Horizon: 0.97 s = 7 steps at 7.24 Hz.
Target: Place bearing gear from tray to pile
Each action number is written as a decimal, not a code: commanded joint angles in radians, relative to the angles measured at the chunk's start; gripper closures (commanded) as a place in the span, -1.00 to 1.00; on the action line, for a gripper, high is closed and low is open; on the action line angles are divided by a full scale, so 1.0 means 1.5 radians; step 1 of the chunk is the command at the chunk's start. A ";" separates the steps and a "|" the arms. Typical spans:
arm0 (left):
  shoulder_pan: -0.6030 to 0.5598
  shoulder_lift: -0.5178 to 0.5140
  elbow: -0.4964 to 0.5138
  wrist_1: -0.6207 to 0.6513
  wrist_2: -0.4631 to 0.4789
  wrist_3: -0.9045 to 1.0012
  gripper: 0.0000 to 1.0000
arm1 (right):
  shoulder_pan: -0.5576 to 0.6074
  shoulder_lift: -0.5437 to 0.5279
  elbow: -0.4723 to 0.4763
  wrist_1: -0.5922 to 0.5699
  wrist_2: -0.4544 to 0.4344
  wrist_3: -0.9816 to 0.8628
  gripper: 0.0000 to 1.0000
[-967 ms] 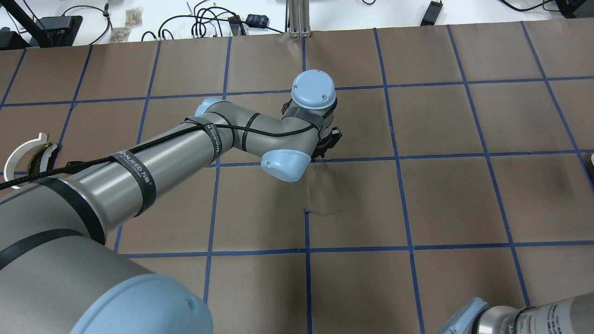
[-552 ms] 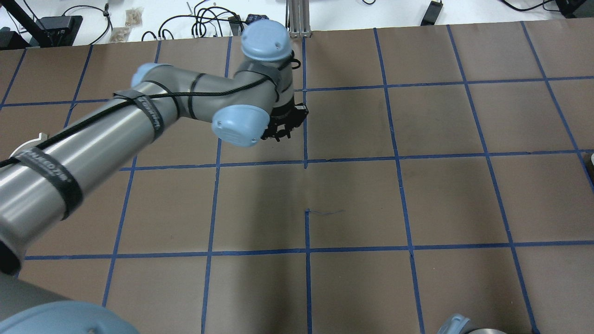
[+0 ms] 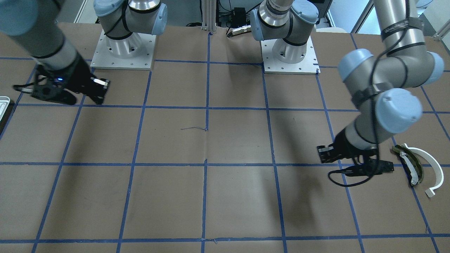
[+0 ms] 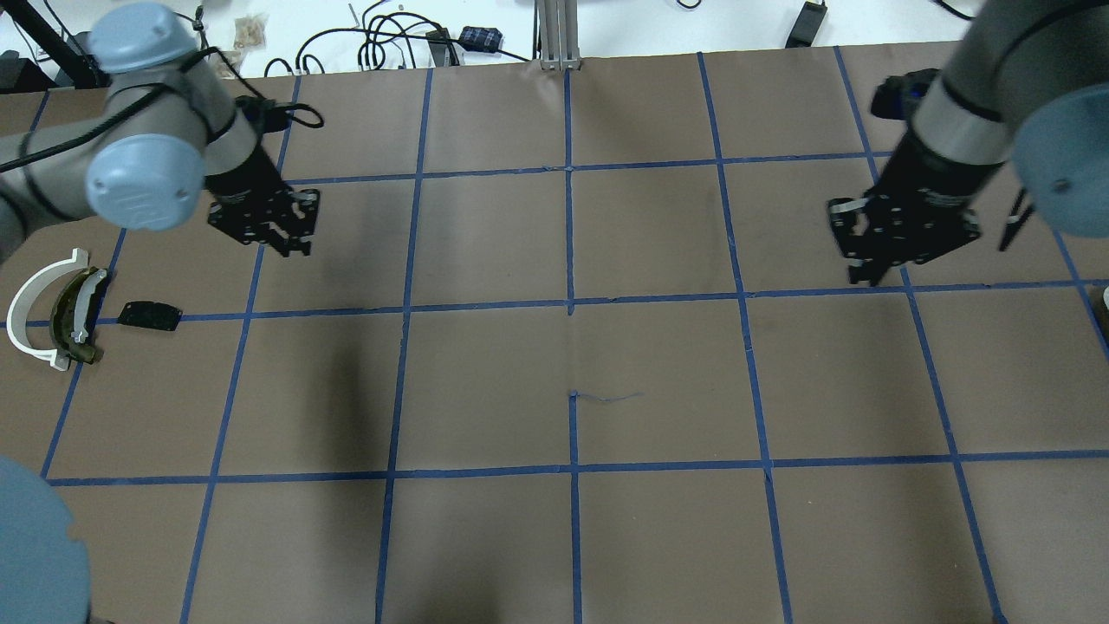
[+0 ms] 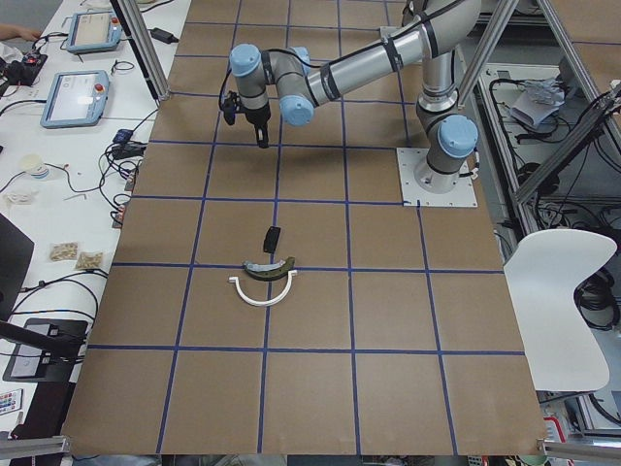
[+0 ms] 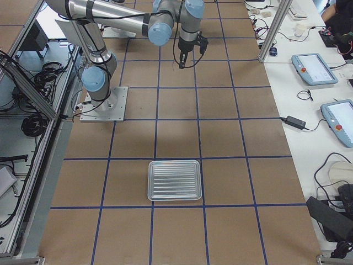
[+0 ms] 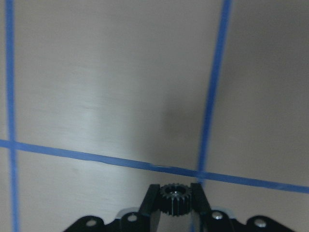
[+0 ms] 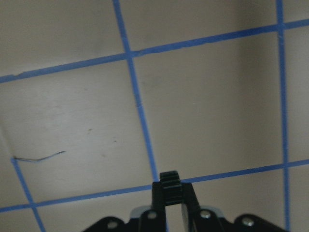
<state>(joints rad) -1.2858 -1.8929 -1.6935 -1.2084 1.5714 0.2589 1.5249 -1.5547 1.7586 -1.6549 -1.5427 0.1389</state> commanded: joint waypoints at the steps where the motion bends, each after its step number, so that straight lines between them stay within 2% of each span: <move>1: 0.165 0.007 -0.025 -0.003 0.002 0.246 1.00 | 0.191 0.110 -0.004 -0.146 0.024 0.238 1.00; 3: 0.269 0.006 -0.106 0.086 0.003 0.344 1.00 | 0.285 0.238 -0.001 -0.338 0.026 0.332 0.98; 4: 0.285 0.013 -0.160 0.133 0.005 0.346 1.00 | 0.293 0.268 -0.001 -0.371 0.031 0.334 0.94; 5: 0.292 0.014 -0.197 0.183 0.004 0.345 1.00 | 0.296 0.279 -0.001 -0.376 0.056 0.337 0.71; 6: 0.292 0.009 -0.198 0.189 0.005 0.341 1.00 | 0.297 0.280 -0.003 -0.377 0.061 0.339 0.18; 7: 0.292 0.005 -0.196 0.190 0.003 0.344 0.72 | 0.294 0.278 -0.006 -0.376 0.061 0.339 -0.99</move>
<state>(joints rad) -0.8515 -1.8790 -1.9787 -0.9405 1.5773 0.7722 1.9668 -1.1417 1.7536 -2.2138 -1.4586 0.6444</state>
